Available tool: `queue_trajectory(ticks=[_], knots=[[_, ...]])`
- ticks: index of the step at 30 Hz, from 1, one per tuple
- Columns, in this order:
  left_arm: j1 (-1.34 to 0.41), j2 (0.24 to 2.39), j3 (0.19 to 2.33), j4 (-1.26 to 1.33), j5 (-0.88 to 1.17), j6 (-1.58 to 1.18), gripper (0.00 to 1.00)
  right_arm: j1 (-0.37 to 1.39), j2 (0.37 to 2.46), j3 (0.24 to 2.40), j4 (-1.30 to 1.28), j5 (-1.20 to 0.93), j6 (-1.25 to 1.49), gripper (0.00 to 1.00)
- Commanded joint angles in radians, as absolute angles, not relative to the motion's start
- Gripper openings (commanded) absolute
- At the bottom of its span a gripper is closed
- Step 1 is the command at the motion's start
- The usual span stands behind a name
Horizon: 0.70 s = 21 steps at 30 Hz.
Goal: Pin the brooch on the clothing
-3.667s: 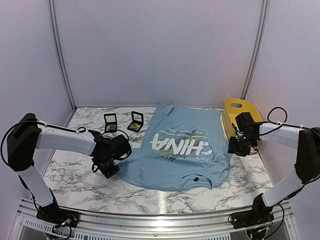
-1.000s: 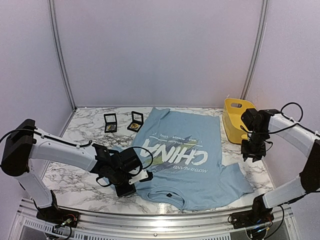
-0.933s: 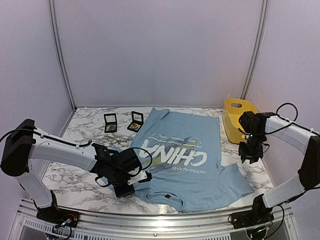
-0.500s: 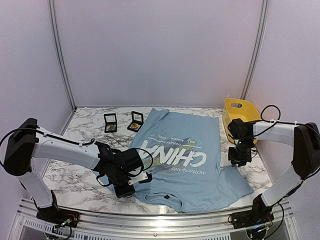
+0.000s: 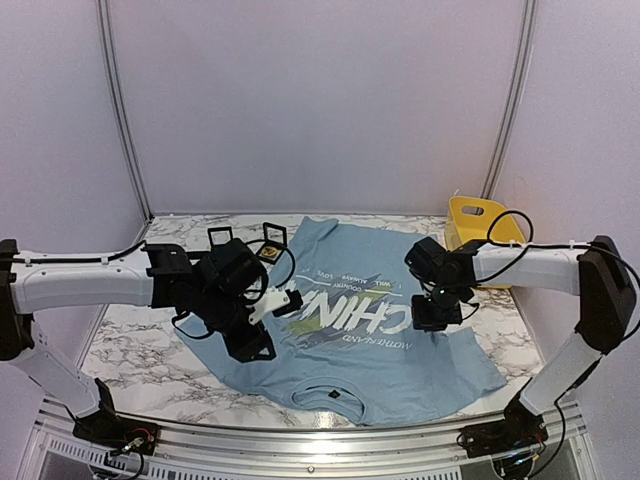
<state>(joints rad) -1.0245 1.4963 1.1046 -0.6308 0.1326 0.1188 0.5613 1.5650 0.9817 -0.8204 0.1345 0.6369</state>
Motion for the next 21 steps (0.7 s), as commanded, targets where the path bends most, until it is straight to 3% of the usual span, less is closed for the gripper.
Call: queue_trajectory(ticks=[1, 6, 13, 21], knots=[[-0.918, 1.591, 1.081, -0.570, 0.071, 0.021, 0.43, 0.772, 1.608, 1.092, -0.704, 0.049, 0.627, 0.00], [-0.874, 1.653, 0.987, -0.444, 0.048, -0.070, 0.44, 0.964, 1.688, 1.069, -0.579, -0.112, 0.630, 0.00], [-0.912, 1.700, 0.916, -0.444, 0.119, -0.160, 0.47, 1.105, 1.760, 0.935, -0.574, -0.140, 0.716, 0.00], [-1.028, 1.649, 0.854, -0.546, 0.152, -0.289, 0.48, 1.134, 1.575, 0.804, -0.656, -0.168, 0.711, 0.00]])
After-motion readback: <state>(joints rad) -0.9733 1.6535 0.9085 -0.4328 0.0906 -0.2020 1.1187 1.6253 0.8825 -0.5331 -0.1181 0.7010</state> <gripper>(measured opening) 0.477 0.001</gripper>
